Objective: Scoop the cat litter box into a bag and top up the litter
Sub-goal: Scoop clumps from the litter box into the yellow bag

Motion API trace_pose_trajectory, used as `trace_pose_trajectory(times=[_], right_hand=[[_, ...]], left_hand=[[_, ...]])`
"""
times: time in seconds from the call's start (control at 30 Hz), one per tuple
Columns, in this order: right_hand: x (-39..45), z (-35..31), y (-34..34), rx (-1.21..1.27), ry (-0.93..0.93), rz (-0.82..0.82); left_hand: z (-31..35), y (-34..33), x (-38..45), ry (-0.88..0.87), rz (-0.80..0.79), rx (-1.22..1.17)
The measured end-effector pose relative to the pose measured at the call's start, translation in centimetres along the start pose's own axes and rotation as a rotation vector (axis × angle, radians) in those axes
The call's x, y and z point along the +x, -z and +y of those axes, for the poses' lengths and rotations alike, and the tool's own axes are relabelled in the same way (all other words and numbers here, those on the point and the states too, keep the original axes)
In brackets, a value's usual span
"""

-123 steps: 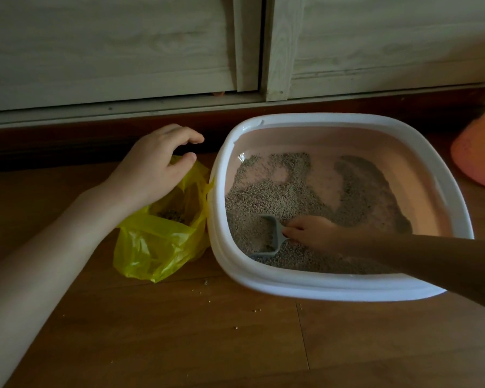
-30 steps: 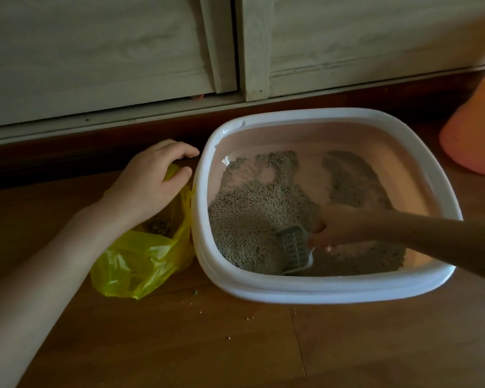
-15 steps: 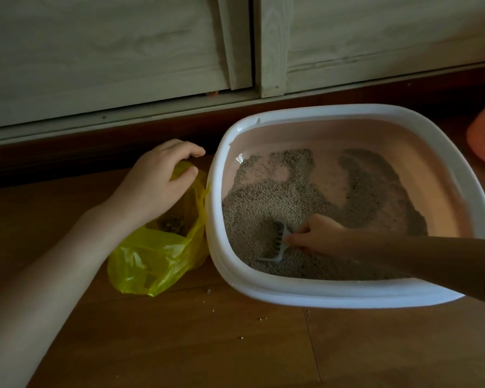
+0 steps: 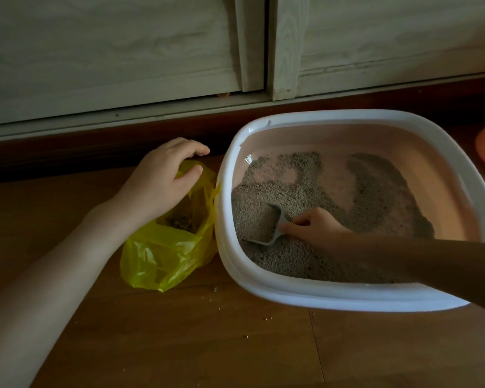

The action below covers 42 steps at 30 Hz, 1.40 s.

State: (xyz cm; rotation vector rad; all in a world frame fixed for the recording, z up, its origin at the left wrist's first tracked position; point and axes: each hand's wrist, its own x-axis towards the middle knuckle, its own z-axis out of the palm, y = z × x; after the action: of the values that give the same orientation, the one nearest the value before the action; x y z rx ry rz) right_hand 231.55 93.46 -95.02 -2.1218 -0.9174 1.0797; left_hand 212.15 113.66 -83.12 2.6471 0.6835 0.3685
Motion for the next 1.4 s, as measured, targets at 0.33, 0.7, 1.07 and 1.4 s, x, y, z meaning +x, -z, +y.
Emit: trace_pose_trajectory(times=[0.33,0.7,1.07,1.4], right_hand=[[-1.0,-0.9,2.4,0.019,0.02,0.038],[-2.7,-1.7,4.9,-0.018,-0.03,0.056],[-0.9,-0.1,9.6,-0.311,-0.075,0.011],[1.7,-2.4,7.4,-0.346,-0.071,-0.138]], left_hand=[[0.6,0.5,-0.1,0.002,0.017,-0.004],[1.8,0.9,-0.1,-0.03,0.037,-0.013],[1.6,1.2,-0.4,-0.03,0.031,-0.013],[0.7,1.3,-0.5,-0.011,0.016,-0.015]])
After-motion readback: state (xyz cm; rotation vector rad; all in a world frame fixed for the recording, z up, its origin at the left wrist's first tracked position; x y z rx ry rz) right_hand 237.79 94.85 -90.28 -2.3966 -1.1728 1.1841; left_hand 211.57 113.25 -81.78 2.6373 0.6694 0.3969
